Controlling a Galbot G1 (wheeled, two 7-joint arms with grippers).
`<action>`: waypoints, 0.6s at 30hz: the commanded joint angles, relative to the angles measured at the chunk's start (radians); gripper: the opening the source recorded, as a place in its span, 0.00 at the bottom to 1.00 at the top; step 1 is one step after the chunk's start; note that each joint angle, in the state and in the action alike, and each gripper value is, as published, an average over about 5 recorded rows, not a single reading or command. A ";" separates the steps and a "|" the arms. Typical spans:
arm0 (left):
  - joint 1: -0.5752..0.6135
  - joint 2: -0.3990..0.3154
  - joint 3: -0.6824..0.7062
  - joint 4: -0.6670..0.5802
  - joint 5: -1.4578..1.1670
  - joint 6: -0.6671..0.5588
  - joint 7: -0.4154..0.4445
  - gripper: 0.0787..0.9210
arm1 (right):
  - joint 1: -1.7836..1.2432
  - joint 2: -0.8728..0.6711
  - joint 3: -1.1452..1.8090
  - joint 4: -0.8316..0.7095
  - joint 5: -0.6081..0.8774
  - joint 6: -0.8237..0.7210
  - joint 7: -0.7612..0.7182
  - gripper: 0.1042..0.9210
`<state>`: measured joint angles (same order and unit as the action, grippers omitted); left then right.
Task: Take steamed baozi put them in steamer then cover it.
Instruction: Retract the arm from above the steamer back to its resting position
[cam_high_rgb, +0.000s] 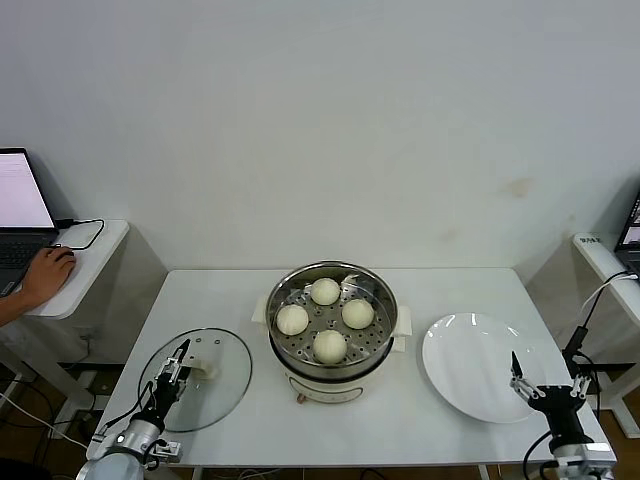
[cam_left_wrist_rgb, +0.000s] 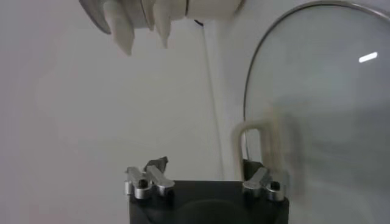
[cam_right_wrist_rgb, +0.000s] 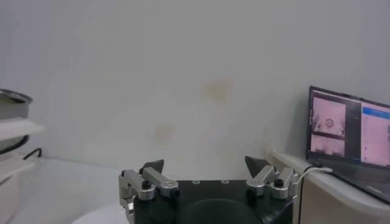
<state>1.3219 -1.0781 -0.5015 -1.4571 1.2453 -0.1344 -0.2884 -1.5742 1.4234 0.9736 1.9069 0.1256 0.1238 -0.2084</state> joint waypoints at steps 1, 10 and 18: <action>-0.035 -0.001 0.004 0.048 -0.007 -0.034 -0.002 0.61 | 0.001 -0.001 -0.010 -0.010 -0.008 0.000 -0.003 0.88; -0.023 -0.005 -0.005 0.032 -0.011 -0.056 -0.024 0.30 | 0.004 -0.006 -0.017 -0.018 -0.012 0.003 -0.007 0.88; 0.039 -0.017 -0.036 -0.077 -0.020 -0.025 -0.081 0.07 | 0.004 -0.004 -0.025 -0.019 -0.022 0.005 -0.010 0.88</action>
<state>1.3175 -1.0915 -0.5172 -1.4450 1.2334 -0.1785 -0.3229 -1.5694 1.4183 0.9508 1.8889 0.1078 0.1275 -0.2171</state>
